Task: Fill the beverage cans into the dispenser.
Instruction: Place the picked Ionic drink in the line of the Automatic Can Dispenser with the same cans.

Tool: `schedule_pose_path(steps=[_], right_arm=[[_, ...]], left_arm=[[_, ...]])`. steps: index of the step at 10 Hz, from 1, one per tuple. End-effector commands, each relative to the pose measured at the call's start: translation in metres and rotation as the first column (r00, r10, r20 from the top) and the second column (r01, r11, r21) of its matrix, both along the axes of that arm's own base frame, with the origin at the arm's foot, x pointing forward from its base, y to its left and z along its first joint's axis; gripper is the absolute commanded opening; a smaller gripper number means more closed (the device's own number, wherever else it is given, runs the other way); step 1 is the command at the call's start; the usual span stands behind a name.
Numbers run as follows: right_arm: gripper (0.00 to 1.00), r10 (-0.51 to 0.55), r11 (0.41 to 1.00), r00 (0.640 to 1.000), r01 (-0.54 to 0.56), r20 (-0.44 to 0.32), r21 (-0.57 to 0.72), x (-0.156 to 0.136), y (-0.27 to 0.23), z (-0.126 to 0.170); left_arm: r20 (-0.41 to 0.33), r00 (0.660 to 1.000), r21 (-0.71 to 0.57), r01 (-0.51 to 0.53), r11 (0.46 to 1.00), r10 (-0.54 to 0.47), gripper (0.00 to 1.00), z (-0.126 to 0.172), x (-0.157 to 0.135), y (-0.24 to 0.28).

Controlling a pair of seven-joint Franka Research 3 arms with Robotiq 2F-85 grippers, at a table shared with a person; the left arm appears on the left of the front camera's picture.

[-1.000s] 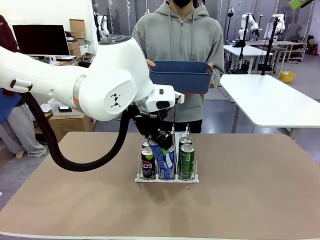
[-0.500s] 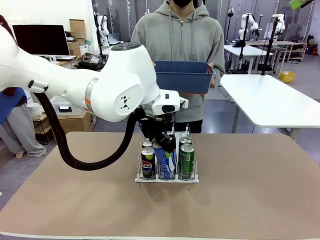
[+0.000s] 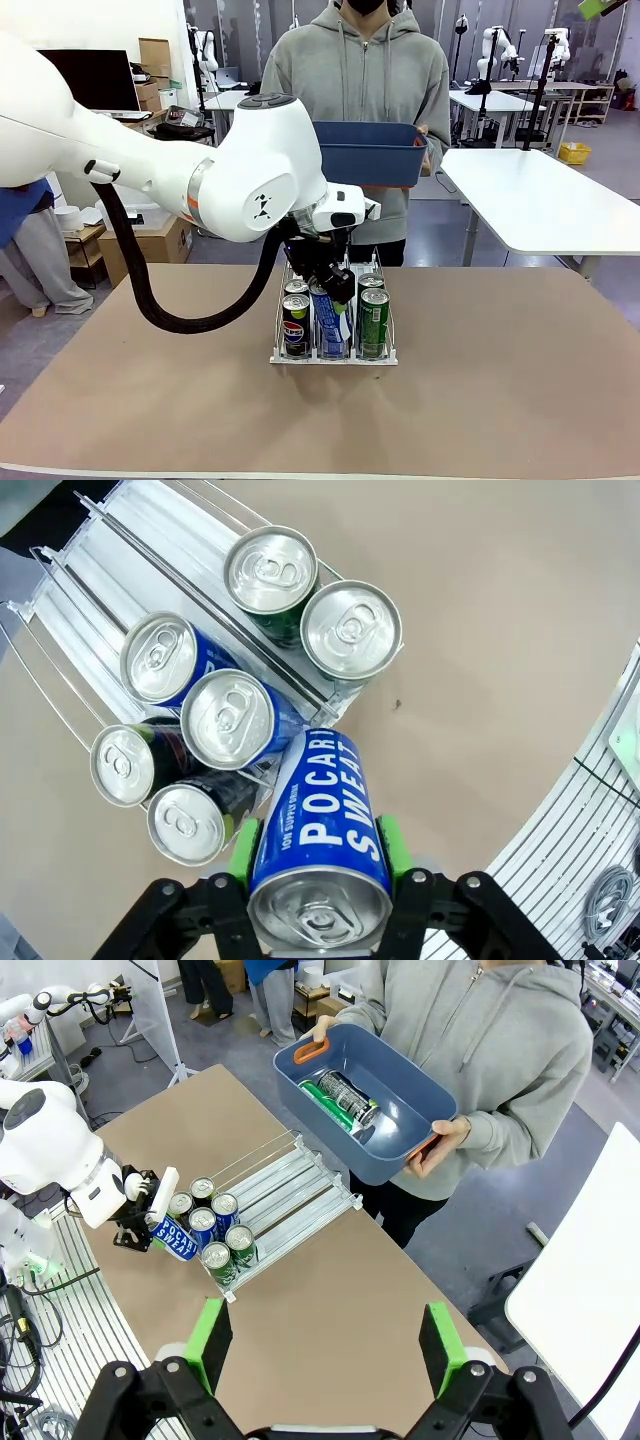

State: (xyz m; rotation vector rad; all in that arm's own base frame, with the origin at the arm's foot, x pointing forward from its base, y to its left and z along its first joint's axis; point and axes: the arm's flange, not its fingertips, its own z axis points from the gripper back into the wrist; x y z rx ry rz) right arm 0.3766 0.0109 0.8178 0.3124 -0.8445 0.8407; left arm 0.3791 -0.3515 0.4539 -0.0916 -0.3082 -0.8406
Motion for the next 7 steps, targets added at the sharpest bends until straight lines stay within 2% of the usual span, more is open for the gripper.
schedule_pose_path(steps=[1, 7], right_arm=[[1.0, 0.002, 1.0, 1.0, -0.002, -0.003, 0.001, -0.001, 0.0, -0.002], [1.0, 0.002, 1.0, 1.0, -0.002, -0.003, 0.001, -0.001, 0.0, -0.002]], left_arm=[[0.078, 0.995, 0.011, -0.056, 0.998, 0.055, 0.57, 0.003, 0.026, -0.002], [0.093, 0.988, 0.027, -0.126, 0.992, 0.123, 0.57, -0.008, 0.056, 0.001]])
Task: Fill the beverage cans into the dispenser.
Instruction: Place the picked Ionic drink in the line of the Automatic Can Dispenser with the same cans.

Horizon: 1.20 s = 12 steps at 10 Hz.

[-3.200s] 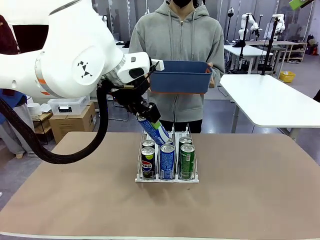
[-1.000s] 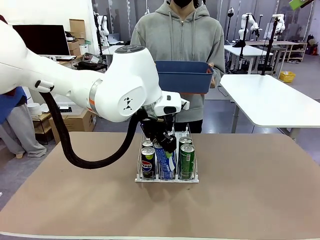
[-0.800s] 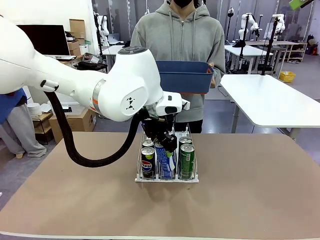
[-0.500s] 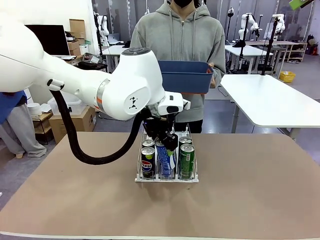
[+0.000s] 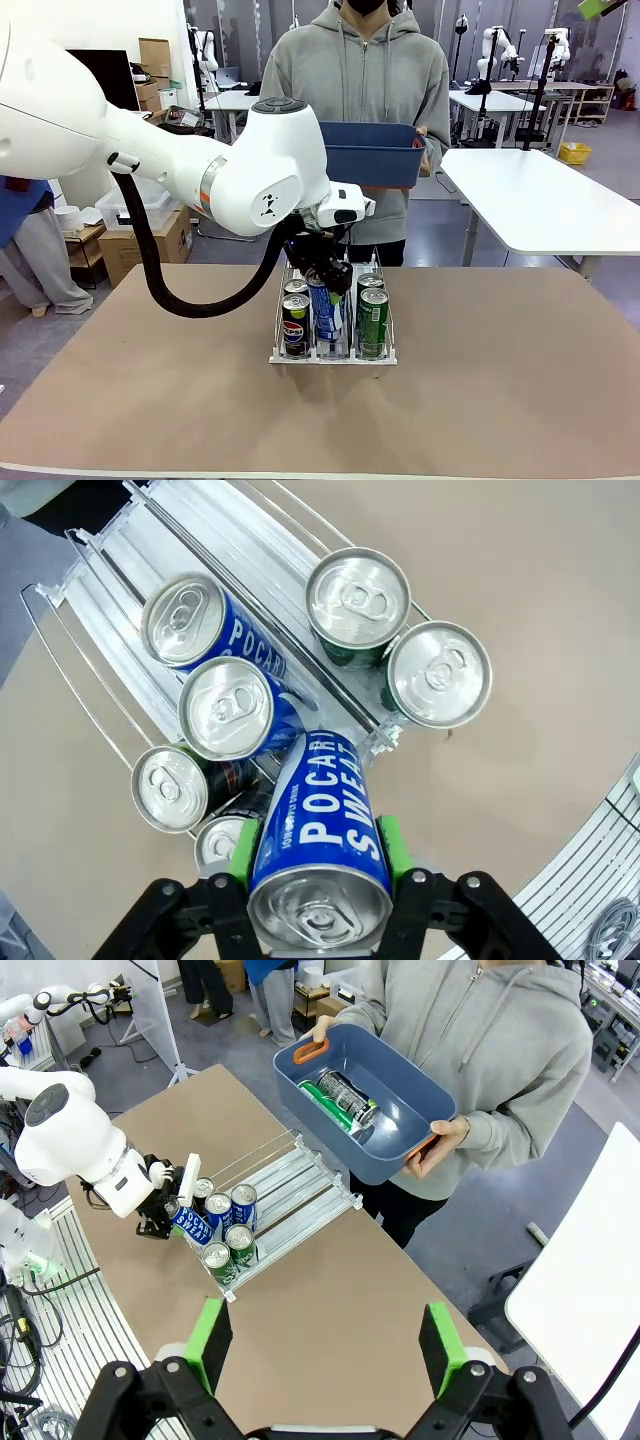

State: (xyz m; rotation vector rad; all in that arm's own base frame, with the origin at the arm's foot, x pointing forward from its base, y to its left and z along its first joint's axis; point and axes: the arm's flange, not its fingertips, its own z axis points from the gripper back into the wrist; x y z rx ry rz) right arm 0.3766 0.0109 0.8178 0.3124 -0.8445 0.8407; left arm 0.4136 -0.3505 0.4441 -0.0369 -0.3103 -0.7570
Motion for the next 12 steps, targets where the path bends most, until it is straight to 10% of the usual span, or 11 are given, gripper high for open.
schedule_pose_path(steps=[1, 12], right_arm=[[1.0, 0.002, 1.0, 1.0, -0.002, -0.003, 0.001, -0.001, 0.0, -0.002], [1.0, 0.002, 1.0, 1.0, -0.002, -0.003, 0.001, -0.001, 0.0, -0.002]], left_arm=[[0.069, 0.997, 0.0, -0.036, 0.999, 0.036, 0.57, -0.002, 0.025, -0.001], [-0.037, 0.999, 0.073, 0.019, 0.997, -0.016, 0.57, -0.044, 0.016, -0.015]])
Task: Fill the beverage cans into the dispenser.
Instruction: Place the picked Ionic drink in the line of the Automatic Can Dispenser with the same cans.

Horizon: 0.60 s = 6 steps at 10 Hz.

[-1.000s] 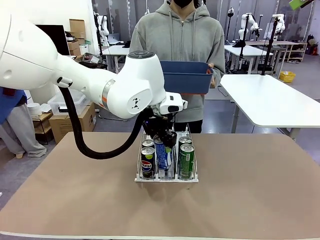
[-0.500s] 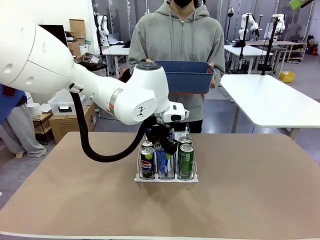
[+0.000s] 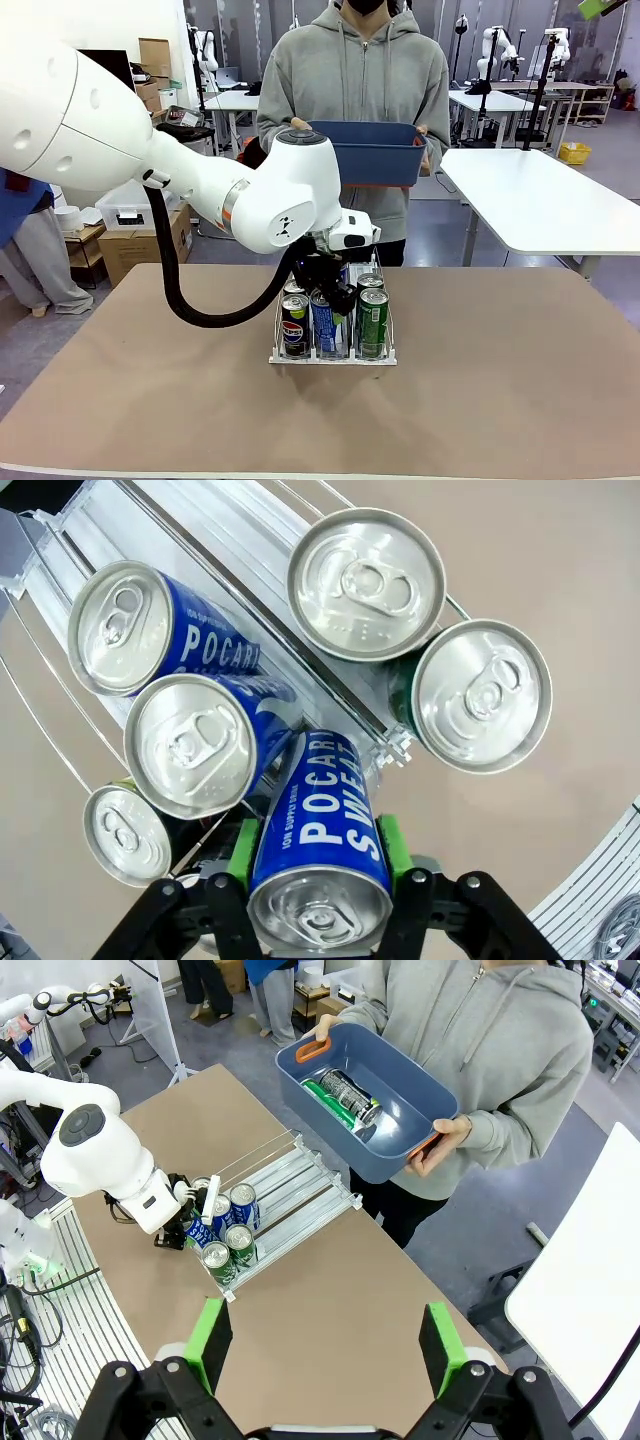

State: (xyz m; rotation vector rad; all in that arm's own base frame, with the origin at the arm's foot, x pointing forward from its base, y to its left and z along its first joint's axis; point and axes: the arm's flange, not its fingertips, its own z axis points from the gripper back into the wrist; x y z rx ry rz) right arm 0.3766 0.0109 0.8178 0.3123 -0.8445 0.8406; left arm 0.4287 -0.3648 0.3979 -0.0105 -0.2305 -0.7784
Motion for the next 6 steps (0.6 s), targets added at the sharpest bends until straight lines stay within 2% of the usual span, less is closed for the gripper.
schedule_pose_path(steps=[1, 3, 4, 5, 6], right_arm=[[1.0, 0.002, 1.0, 1.0, -0.002, -0.003, 0.001, -0.001, 0.0, -0.002], [1.0, 0.002, 1.0, 1.0, -0.002, -0.003, 0.001, -0.001, 0.0, -0.002], [1.0, 0.002, 1.0, 1.0, -0.002, -0.003, 0.001, -0.001, 0.0, -0.002], [1.0, 0.002, 1.0, 1.0, -0.002, -0.003, 0.001, -0.001, 0.0, -0.002], [1.0, 0.002, 1.0, 1.0, -0.002, -0.003, 0.001, -0.001, 0.0, -0.002]], left_arm=[[0.022, 1.0, 0.032, 0.009, 0.999, -0.01, 0.57, -0.002, 0.003, -0.002], [0.02, 1.0, 0.037, 0.002, 0.999, -0.002, 0.57, -0.007, 0.003, -0.003], [0.018, 1.0, 0.039, 0.011, 0.999, -0.012, 0.76, -0.007, 0.003, -0.002], [0.032, 0.999, 0.034, 0.007, 0.999, -0.009, 0.76, -0.001, 0.0, 0.001], [0.069, 0.998, 0.03, -0.004, 1.0, 0.002, 0.95, 0.008, -0.005, 0.003]])
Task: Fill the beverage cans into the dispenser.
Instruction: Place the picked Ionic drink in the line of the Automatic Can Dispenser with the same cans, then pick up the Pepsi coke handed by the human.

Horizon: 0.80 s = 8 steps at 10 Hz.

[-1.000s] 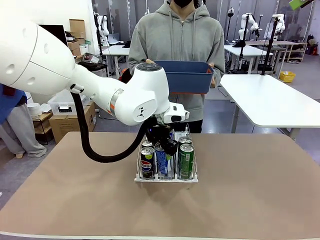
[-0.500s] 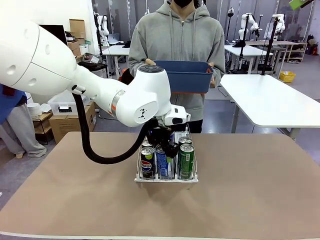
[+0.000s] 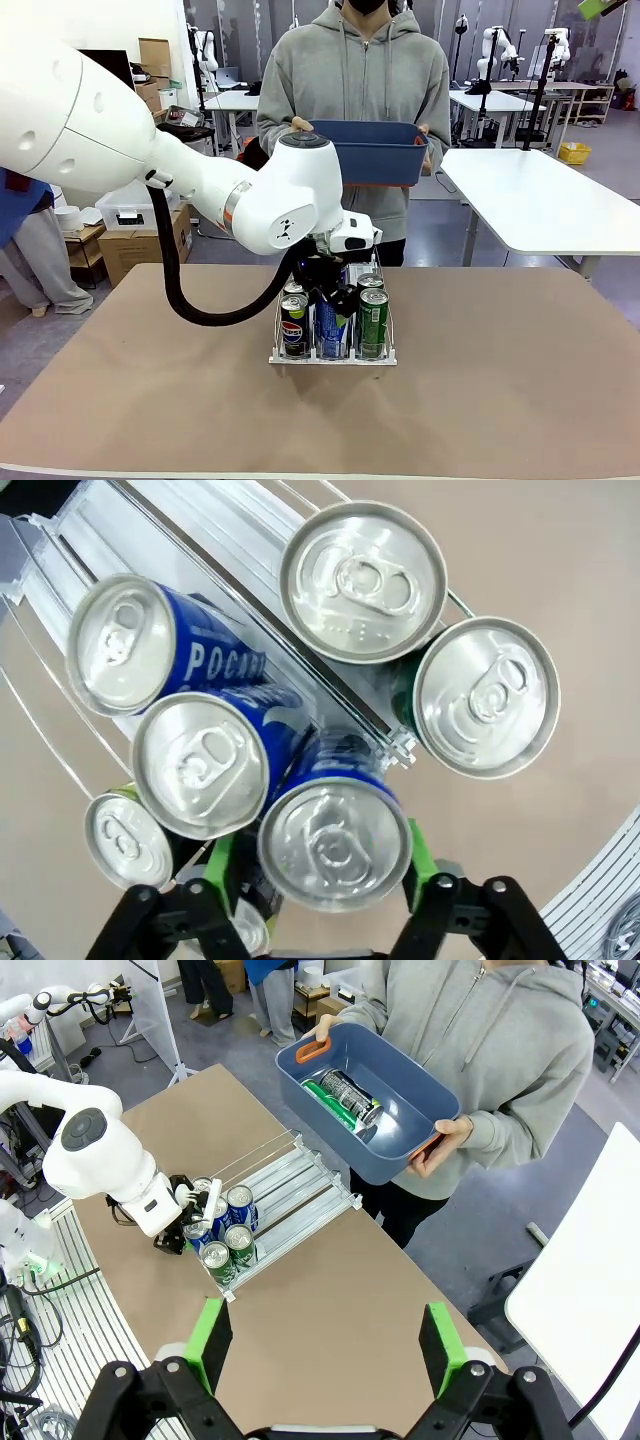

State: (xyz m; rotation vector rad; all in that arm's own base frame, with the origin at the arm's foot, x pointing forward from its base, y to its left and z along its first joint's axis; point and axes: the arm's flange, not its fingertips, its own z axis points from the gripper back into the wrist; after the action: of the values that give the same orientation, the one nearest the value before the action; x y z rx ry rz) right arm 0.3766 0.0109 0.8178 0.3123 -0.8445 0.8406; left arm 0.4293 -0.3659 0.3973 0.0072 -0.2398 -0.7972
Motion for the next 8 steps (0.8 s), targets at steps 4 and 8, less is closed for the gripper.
schedule_pose_path(steps=[4, 8], right_arm=[[1.0, 0.002, 1.0, 1.0, -0.002, -0.003, 0.001, -0.001, 0.0, -0.002], [1.0, 0.002, 1.0, 1.0, -0.002, -0.003, 0.001, -0.001, 0.0, -0.002]], left_arm=[[0.186, 0.982, -0.069, -0.021, 0.997, 0.033, 1.0, 0.046, -0.043, 0.014], [0.092, 0.996, -0.038, -0.004, 0.999, 0.008, 1.0, 0.041, -0.014, 0.005]])
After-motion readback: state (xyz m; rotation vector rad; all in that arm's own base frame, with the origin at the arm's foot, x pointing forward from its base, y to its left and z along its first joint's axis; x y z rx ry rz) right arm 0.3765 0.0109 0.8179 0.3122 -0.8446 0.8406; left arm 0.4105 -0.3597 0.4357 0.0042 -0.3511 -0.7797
